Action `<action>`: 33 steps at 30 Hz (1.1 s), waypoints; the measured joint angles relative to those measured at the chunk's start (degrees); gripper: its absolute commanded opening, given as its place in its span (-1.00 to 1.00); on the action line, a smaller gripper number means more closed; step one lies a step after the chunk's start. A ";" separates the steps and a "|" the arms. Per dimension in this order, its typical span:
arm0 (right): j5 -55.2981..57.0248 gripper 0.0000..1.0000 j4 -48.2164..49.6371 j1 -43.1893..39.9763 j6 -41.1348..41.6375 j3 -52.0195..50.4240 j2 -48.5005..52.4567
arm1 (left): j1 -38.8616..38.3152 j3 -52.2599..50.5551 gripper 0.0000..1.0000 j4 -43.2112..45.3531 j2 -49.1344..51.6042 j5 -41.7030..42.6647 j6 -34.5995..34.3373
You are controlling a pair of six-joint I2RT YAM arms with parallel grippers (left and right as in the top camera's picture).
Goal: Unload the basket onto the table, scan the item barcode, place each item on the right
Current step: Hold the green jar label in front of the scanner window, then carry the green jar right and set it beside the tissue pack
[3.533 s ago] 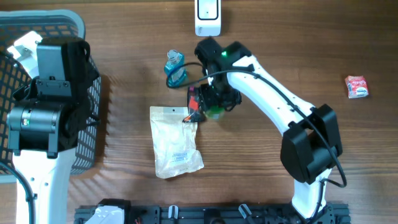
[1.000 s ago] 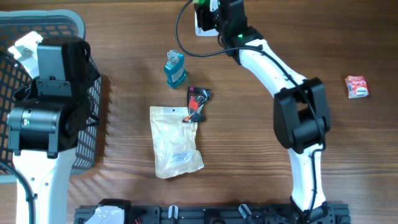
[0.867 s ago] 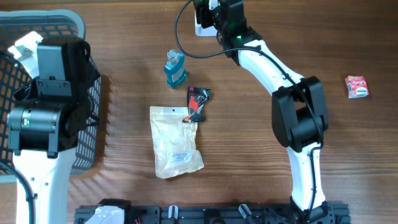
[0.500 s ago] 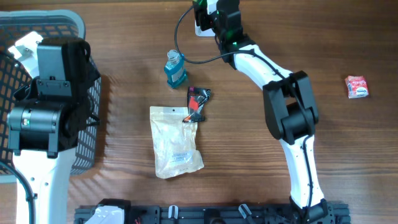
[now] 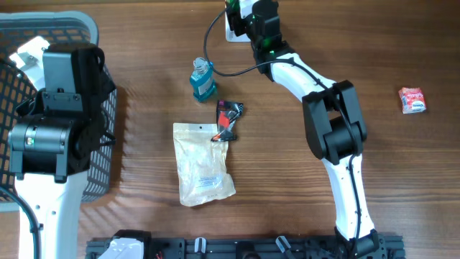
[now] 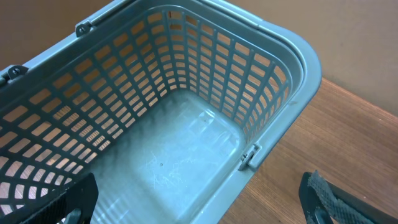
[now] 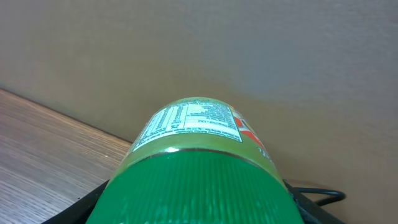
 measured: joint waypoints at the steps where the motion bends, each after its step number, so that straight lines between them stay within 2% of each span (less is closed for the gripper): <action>1: 0.09 0.07 0.02 -0.02 -0.13 0.00 0.00 | 0.00 0.00 1.00 0.00 0.00 0.00 -0.02; 17: 1.27 0.04 -1.25 -0.11 -0.72 0.00 0.00 | 0.00 0.00 1.00 0.00 0.00 0.00 0.00; 25: 3.98 -0.01 -12.07 0.07 -0.76 0.00 -2.54 | 0.00 0.00 1.00 0.00 0.00 0.00 0.00; 29: 7.98 -0.01 -18.23 0.11 -0.94 0.00 -8.35 | 0.00 0.00 1.00 0.02 0.00 0.00 0.00; 33: 14.32 -0.01 -27.58 0.11 -0.92 0.00 -18.38 | 0.00 0.00 1.00 0.02 0.00 0.00 -0.02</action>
